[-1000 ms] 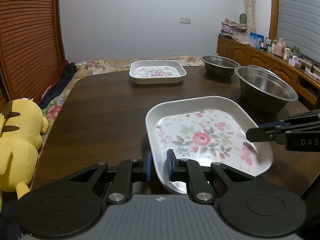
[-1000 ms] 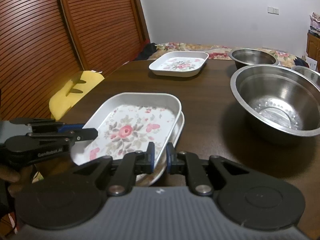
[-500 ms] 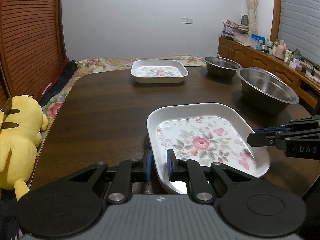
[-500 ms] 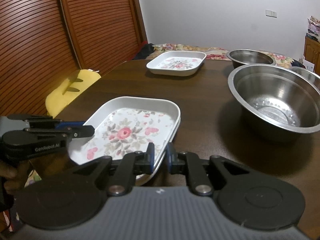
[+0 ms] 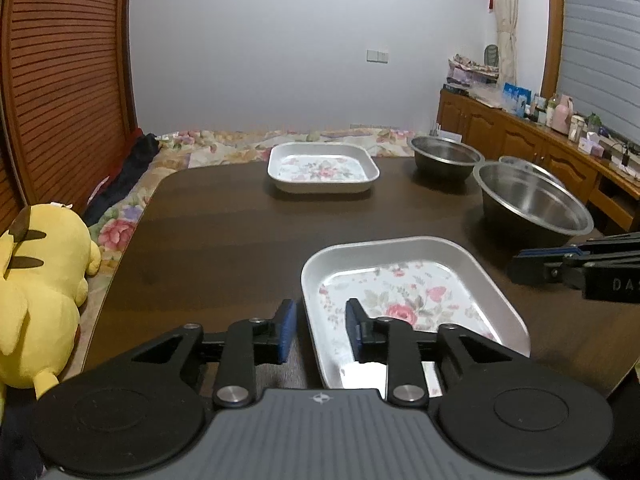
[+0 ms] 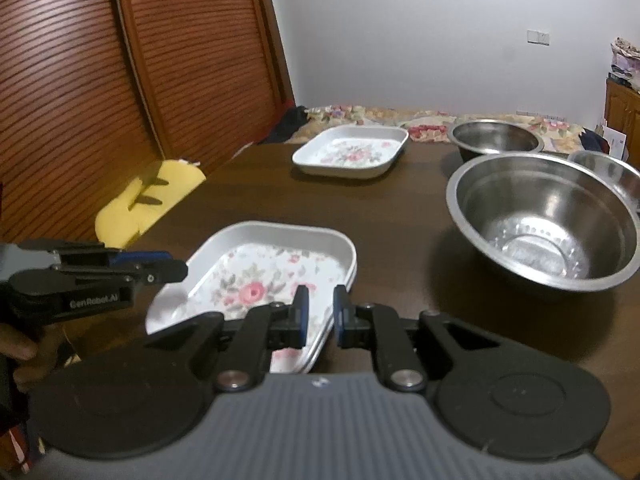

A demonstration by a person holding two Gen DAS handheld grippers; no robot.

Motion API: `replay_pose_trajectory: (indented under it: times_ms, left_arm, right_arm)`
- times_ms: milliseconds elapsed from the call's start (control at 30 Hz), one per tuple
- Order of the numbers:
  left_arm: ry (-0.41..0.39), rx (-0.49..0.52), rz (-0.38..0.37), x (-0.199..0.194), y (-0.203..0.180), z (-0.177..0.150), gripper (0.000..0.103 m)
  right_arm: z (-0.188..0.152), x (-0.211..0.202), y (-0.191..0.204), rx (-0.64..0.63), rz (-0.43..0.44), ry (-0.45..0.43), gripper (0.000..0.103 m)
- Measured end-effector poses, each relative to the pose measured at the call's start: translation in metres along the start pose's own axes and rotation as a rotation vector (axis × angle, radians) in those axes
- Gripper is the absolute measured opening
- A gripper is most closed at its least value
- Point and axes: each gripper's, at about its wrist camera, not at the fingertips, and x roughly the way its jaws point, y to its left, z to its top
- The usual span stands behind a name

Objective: Organize plates and bowls

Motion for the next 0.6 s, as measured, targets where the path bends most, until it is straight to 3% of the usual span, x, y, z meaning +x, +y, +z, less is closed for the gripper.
replay_pose_trajectory:
  times_ms: [133, 200, 233, 267, 600]
  left_arm:
    - [-0.017, 0.008, -0.005, 0.001, 0.000, 0.010, 0.046]
    - [-0.025, 0.012, -0.008, 0.005, 0.000, 0.016, 0.048]
    - [-0.028, 0.014, -0.008, 0.007, 0.001, 0.020, 0.050]
    - [-0.031, 0.016, -0.009, 0.010, 0.002, 0.024, 0.051]
    - [-0.050, 0.028, 0.006, 0.051, 0.024, 0.073, 0.052]
  right_arm:
    - [0.012, -0.006, -0.003, 0.001, 0.005, -0.029, 0.016]
    - [0.022, -0.008, -0.005, -0.006, 0.003, -0.044, 0.030]
    - [0.026, -0.009, -0.006, -0.010, 0.003, -0.051, 0.042]
    - [0.032, -0.009, -0.007, -0.019, 0.000, -0.059, 0.046]
    - [0.095, 0.026, -0.025, -0.037, -0.013, -0.056, 0.046]
